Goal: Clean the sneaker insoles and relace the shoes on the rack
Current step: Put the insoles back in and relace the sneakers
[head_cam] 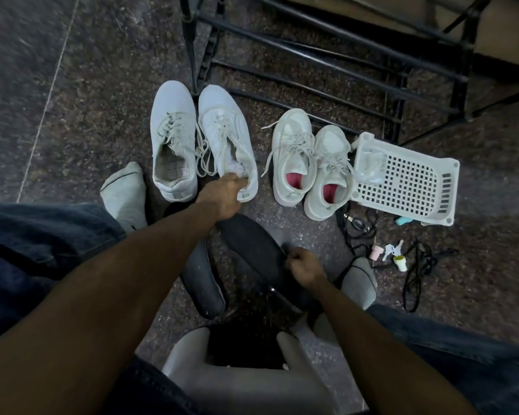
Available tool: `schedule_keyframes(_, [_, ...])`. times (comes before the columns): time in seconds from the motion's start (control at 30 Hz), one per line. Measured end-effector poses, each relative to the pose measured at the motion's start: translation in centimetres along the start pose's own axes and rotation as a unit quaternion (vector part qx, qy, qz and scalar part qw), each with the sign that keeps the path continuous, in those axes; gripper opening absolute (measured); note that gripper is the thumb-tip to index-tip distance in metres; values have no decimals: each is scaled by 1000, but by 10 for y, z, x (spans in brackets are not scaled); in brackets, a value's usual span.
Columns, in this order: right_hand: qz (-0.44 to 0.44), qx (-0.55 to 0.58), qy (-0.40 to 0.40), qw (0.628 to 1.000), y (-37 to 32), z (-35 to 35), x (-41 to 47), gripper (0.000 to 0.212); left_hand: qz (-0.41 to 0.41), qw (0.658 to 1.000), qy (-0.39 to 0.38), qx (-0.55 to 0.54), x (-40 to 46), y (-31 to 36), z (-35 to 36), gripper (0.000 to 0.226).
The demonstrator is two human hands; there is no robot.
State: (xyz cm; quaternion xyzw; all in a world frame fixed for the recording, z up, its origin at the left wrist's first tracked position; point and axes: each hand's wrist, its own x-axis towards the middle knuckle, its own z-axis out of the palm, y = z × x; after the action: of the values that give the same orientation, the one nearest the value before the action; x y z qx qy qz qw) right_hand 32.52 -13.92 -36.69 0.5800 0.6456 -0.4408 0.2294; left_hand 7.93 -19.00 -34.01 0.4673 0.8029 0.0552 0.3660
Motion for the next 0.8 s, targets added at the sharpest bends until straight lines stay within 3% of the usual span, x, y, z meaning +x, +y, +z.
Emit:
schedule_keyframes(0.2, [5,28,58,998,16,-32,-19,9,36,992,-77,89,-23,8,8,62])
schedule_keyframes(0.27, [6,-18,68,997,14,-40,-25,11,33,991,-103,78,-29,9,10,61])
schedule_keyframes(0.4, [1,-60,98,993,7,-66,-41,36,11,990,-136,-17,-38,10,12,54])
schedule_keyframes(0.53, [-44,-89,116,988,-6,-92,-49,14,-16,990,-129,-57,-45,23,5,42])
schedule_keyframes(0.67, [-57,-54,145,986,-15,-108,-54,15,-26,985,-168,-38,-58,31,10,32])
schedule_keyframes(0.8, [-70,18,171,983,-22,-119,-60,11,-50,978,-182,-86,-71,31,29,23])
